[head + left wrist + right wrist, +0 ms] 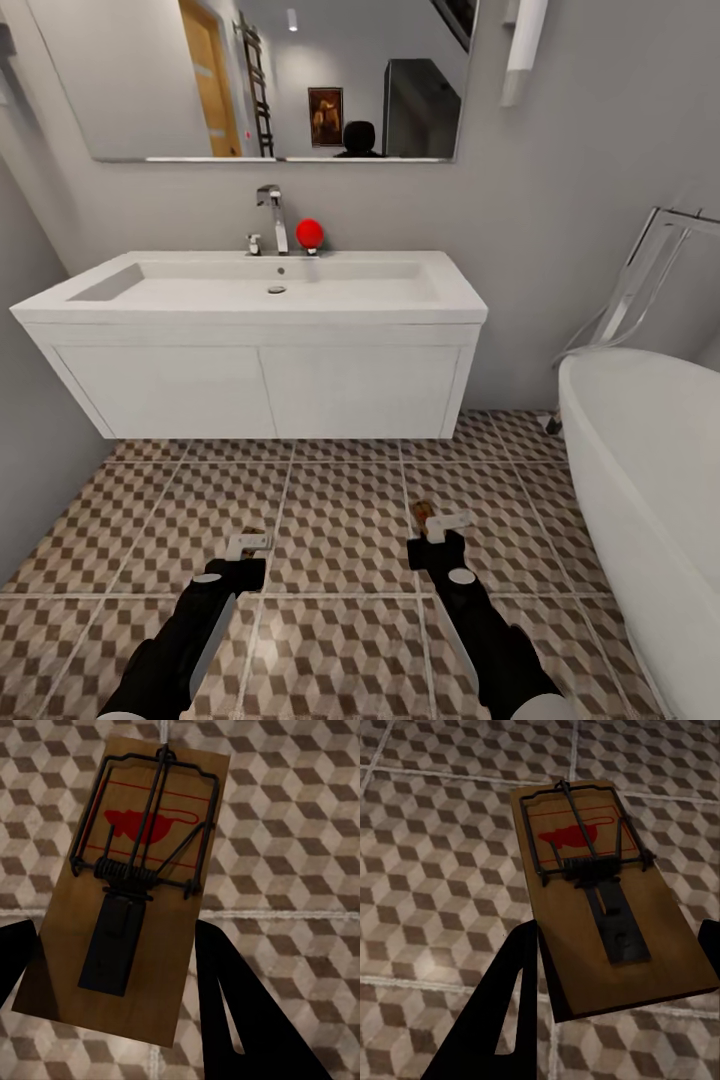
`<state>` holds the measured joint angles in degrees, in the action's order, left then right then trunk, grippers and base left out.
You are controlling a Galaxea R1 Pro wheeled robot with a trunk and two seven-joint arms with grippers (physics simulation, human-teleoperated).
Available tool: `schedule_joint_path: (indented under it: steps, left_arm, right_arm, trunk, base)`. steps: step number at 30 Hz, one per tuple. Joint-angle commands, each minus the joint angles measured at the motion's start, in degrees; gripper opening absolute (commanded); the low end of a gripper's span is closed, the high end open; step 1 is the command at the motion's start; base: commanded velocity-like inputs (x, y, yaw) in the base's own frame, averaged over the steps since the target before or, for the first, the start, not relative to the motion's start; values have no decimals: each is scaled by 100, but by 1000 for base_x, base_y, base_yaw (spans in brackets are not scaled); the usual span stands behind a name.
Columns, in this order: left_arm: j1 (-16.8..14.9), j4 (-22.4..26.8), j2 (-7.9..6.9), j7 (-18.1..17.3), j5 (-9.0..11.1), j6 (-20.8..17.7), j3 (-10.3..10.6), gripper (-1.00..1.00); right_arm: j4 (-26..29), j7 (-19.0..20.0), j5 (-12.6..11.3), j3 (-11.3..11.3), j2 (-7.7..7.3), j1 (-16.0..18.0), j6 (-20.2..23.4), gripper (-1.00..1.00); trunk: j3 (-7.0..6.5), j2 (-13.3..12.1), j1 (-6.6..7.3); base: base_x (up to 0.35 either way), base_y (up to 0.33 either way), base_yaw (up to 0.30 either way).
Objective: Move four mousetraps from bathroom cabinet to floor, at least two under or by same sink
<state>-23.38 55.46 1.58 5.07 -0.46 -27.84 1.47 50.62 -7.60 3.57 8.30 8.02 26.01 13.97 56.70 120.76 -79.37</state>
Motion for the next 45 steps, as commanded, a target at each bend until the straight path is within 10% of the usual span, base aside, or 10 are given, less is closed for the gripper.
schedule_joint_path:
  steps: [1, 45]
  left_arm:
    - [0, 0, 0, 12, -20, -2, 2, -100]
    - [17, 413, -123, -14, -16, 481, 11, -100]
  right_arm:
    - [0, -15, -5, 3, -1, 0, -90, -100]
    - [-25, -14, 4, 5, -9, 0, -554, -100]
  trunk:
    - [27, 42, -23]
    - [1186, 1807, -989]
  base:
    - [0, 0, 0]
    - [0, 0, 0]
